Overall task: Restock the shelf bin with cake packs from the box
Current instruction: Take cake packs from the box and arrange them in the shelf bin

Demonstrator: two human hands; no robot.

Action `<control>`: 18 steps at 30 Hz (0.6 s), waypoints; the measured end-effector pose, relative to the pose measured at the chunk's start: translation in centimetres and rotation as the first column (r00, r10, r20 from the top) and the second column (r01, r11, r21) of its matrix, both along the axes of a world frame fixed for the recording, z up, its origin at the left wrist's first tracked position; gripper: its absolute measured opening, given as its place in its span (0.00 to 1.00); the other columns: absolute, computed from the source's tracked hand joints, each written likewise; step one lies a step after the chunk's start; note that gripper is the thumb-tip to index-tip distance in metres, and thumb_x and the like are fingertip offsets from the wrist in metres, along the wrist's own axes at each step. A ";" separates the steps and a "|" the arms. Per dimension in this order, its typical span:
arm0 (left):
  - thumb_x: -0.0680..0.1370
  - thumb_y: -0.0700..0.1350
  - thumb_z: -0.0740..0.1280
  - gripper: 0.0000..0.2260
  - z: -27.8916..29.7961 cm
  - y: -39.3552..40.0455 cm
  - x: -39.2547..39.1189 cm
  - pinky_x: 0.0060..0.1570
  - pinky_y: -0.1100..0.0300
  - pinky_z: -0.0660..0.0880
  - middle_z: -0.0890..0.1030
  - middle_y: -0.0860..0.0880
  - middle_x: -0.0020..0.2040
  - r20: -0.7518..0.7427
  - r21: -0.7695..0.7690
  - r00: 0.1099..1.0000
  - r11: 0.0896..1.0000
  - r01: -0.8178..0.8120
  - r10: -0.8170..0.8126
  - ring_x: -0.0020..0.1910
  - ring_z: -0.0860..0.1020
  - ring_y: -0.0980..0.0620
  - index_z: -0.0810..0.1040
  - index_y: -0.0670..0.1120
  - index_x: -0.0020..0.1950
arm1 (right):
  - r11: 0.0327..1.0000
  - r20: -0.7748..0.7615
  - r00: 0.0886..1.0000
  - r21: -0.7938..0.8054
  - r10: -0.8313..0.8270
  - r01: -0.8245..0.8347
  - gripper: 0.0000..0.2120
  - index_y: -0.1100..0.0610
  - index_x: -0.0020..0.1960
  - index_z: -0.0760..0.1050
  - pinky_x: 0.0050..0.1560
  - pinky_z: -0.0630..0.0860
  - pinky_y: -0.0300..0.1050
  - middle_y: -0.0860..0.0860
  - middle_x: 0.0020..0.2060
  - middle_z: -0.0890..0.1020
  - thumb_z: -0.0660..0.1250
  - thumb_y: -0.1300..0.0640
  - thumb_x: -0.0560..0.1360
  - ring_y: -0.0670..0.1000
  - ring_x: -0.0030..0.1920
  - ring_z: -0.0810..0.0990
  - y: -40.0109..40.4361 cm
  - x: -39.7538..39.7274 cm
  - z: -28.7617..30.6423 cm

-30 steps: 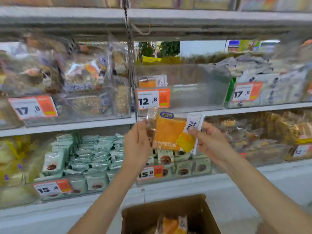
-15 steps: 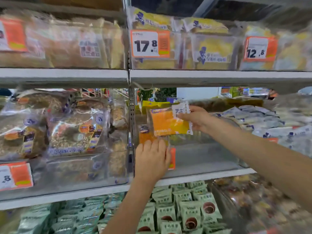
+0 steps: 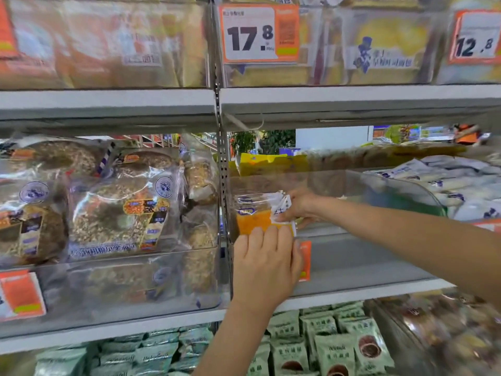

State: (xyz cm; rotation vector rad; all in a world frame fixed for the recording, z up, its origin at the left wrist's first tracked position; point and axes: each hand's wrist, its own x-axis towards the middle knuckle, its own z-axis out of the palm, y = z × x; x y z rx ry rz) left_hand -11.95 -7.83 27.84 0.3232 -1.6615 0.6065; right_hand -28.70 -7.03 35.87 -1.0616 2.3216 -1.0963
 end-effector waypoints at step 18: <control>0.80 0.49 0.56 0.12 0.7 0.5 1.7 0.42 0.53 0.64 0.77 0.45 0.39 0.239 0.078 0.971 0.997 -0.018 -0.001 0.38 0.74 0.44 0.74 0.43 0.47 | 0.853 -0.492 0.816 -0.522 -0.304 0.003 0.18 0.57 0.54 0.67 0.44 0.67 0.41 0.46 0.40 0.71 0.72 0.64 0.70 0.47 0.41 0.71 11.8 7.1 1.7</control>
